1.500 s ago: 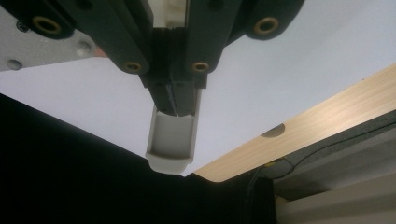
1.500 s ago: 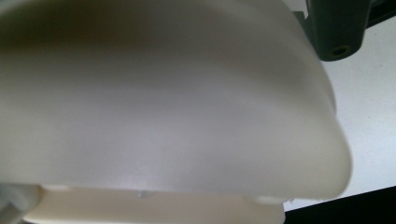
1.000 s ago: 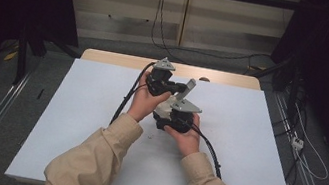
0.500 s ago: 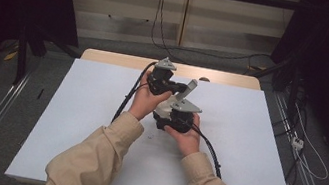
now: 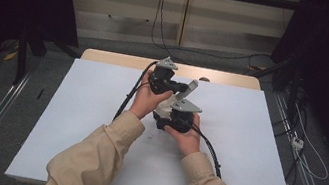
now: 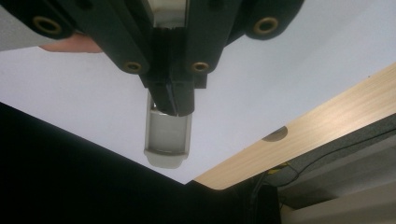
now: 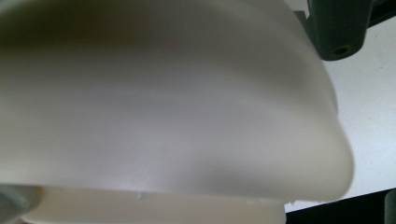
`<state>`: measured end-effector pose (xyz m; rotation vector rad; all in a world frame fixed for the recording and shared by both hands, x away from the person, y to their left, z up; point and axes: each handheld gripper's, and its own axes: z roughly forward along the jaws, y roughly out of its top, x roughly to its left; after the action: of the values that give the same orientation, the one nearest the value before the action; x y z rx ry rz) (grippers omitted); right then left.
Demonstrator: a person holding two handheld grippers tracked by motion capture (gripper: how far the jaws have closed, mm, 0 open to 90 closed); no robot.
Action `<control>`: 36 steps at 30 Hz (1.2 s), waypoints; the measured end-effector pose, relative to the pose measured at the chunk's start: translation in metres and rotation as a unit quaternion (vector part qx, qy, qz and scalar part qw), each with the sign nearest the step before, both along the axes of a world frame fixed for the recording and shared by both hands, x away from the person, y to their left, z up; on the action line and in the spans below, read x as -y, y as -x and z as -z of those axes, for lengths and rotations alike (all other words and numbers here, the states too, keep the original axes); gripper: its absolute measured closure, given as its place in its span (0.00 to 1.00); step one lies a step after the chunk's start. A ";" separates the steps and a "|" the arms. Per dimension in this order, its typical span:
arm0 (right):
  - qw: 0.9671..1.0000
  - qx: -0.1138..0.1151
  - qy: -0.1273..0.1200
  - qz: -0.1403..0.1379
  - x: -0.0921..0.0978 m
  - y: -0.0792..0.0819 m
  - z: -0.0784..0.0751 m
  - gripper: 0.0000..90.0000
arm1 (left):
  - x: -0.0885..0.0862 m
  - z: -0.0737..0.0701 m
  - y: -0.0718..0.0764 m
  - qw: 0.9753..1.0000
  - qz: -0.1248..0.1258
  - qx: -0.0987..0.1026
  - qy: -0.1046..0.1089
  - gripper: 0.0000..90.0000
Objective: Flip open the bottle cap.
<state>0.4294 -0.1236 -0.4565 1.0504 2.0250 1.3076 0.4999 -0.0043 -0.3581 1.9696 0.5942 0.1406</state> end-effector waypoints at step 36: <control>1.000 0.000 0.001 0.000 0.000 0.000 0.000 0.21 | 0.004 0.007 -0.006 1.000 0.011 -0.011 -0.002 1.00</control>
<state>0.4293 -0.1233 -0.4567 1.0481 2.0263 1.3054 0.5058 -0.0083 -0.3646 1.9835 0.5867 0.1068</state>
